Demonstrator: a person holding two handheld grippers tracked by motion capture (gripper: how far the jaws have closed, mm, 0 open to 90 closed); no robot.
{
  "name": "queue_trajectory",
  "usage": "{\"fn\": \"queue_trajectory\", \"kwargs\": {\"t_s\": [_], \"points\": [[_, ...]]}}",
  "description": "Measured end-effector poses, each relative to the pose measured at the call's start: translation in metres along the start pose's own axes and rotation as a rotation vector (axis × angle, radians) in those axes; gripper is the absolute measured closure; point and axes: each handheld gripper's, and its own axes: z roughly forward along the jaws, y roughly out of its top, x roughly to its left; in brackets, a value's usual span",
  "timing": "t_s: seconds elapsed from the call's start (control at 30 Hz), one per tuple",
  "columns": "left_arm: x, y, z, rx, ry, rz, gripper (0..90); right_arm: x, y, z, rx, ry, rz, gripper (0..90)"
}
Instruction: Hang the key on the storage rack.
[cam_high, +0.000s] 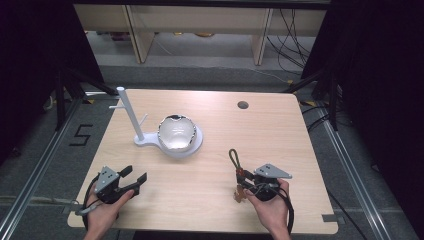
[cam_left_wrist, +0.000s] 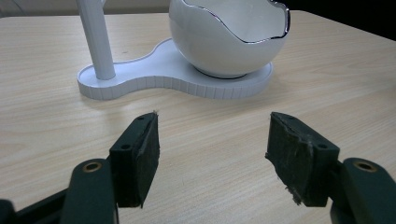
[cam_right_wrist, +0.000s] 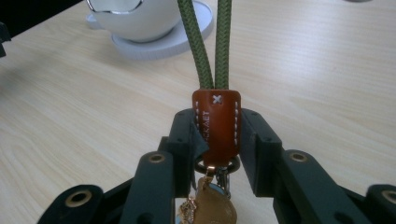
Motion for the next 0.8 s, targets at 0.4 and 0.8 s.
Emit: {"fn": "queue_trajectory", "kwargs": {"t_s": [0.4,0.8], "points": [[0.000,0.003,-0.001,-0.025,0.002,-0.014,33.4,0.007,0.004,-0.001,-0.098,0.002,-0.045,68.2],[-0.004,0.009,-0.002,-0.048,-0.013,-0.022,32.3,0.018,0.004,0.003,-0.162,0.040,-0.080,68.2]]}}
